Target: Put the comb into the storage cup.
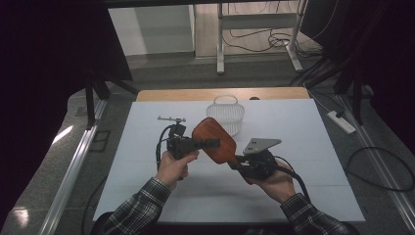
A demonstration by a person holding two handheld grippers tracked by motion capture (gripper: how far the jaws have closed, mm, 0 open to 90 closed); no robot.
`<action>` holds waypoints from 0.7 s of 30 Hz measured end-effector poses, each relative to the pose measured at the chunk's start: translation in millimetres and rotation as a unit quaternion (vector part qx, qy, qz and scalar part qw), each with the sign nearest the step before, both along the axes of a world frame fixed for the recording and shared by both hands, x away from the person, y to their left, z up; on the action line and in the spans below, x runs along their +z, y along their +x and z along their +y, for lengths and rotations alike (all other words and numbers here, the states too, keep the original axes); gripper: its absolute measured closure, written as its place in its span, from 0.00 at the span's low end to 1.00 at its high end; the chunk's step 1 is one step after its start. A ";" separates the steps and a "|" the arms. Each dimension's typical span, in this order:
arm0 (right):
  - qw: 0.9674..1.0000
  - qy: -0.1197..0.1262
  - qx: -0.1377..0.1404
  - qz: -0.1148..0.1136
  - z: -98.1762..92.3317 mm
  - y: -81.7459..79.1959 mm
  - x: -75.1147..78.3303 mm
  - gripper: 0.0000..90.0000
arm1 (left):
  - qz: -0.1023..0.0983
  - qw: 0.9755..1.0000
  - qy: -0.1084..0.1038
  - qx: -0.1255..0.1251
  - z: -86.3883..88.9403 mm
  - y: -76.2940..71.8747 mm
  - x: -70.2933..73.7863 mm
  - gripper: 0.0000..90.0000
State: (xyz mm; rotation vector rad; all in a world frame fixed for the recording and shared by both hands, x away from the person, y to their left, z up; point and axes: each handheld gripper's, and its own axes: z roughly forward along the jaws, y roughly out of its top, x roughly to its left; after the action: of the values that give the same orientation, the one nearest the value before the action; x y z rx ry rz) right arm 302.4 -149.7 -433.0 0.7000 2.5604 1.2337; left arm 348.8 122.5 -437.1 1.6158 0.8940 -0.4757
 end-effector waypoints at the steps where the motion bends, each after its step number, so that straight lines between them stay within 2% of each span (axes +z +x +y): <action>1: 1.000 0.001 0.000 0.001 -0.2 0.4 -0.1 0.78 | -0.001 1.000 0.000 0.000 -0.2 -0.1 0.3 0.61; 4: 1.000 0.001 -0.003 0.003 -1.0 1.2 -0.3 0.73 | -0.008 1.000 0.007 0.004 -0.6 -1.0 1.4 0.61; 6: 1.000 0.001 -0.005 0.006 -1.3 1.9 -1.1 0.68 | -0.014 1.000 0.018 0.005 -1.2 -1.4 2.4 0.61; 11: 1.000 -0.007 -0.002 -0.002 -1.3 1.3 -3.2 0.59 | -0.022 0.999 0.029 0.011 -1.8 -1.5 5.6 0.61; 15: 1.000 -0.010 -0.003 -0.003 -1.5 1.7 -4.0 0.53 | -0.026 0.999 0.030 0.012 -1.1 -1.2 8.4 0.61; 21: 1.000 -0.009 -0.004 0.006 -2.7 3.3 -4.8 0.43 | -0.032 0.999 0.038 0.015 -1.1 -1.0 11.4 0.61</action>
State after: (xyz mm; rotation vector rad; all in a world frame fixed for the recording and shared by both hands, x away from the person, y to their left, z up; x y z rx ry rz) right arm 305.7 -152.4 -437.8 0.7166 2.5727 1.2066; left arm 347.9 121.4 -425.8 1.6756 0.8952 -0.3709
